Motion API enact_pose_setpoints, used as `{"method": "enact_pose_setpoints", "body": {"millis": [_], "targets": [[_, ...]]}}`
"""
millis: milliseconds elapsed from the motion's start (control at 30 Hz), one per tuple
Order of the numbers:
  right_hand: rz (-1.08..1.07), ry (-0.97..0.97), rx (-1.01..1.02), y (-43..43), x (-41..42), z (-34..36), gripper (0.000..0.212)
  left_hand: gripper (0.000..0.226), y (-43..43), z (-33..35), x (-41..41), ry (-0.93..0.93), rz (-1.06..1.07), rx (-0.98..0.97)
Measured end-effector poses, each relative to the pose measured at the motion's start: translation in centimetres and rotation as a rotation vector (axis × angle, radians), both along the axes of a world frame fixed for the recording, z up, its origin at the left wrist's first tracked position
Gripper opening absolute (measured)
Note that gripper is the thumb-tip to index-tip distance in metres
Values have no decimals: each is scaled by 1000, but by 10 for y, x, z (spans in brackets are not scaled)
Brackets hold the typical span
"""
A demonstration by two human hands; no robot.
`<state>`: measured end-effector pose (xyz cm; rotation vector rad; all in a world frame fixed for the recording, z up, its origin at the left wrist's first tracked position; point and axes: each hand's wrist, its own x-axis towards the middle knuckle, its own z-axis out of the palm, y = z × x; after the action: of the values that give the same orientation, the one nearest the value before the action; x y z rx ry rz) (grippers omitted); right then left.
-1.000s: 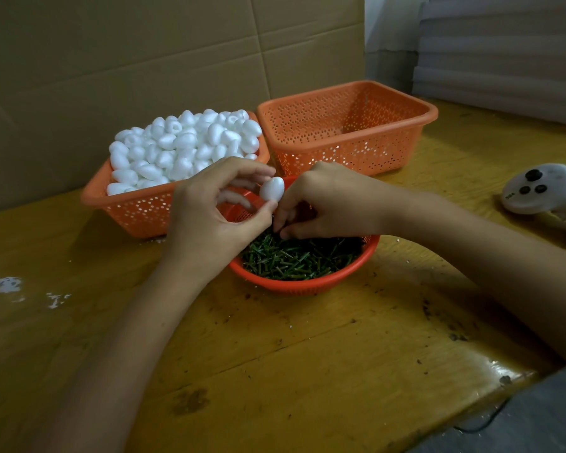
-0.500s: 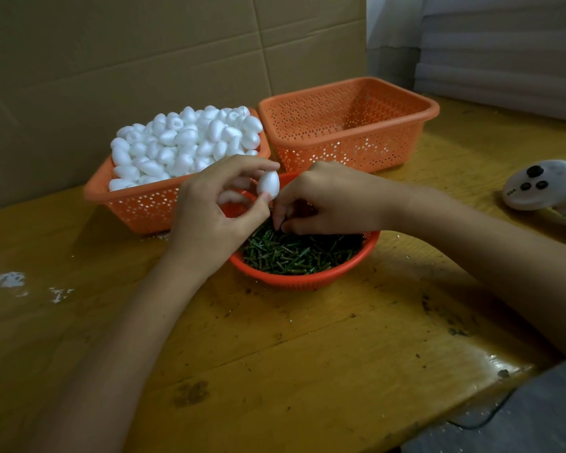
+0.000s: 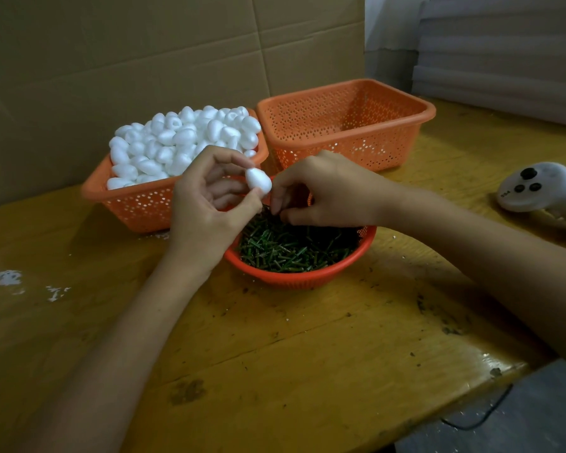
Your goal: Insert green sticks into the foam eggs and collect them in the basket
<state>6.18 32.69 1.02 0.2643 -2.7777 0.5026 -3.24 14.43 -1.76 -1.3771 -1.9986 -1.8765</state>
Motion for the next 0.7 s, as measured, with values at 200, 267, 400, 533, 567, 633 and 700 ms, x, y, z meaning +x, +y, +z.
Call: {"method": "enact_pose_setpoints", "body": {"millis": [200,267,400,533,567,633,700], "targets": [[-65,53,-173,5,-3,0,17,29,0,-2,-2,-46,6,17],[-69,55,-236,7,-4,-1,16,29,0,-2,-3,-49,17,14],[-60,37,-352,11,-5,0,19,30,0,-2,-3,-49,19,7],[-51,18,-426,11,-5,-1,27,31,1,-2,-3,-47,9,6],[-52,14,-446,11,-5,0,30,31,1,-1,-3,-50,5,8],[-54,12,-467,10,-5,0,34,30,1,-1,-3,-49,-1,7],[-55,7,-471,10,-5,0,35,29,1,-1,-3,-49,-8,10]]}}
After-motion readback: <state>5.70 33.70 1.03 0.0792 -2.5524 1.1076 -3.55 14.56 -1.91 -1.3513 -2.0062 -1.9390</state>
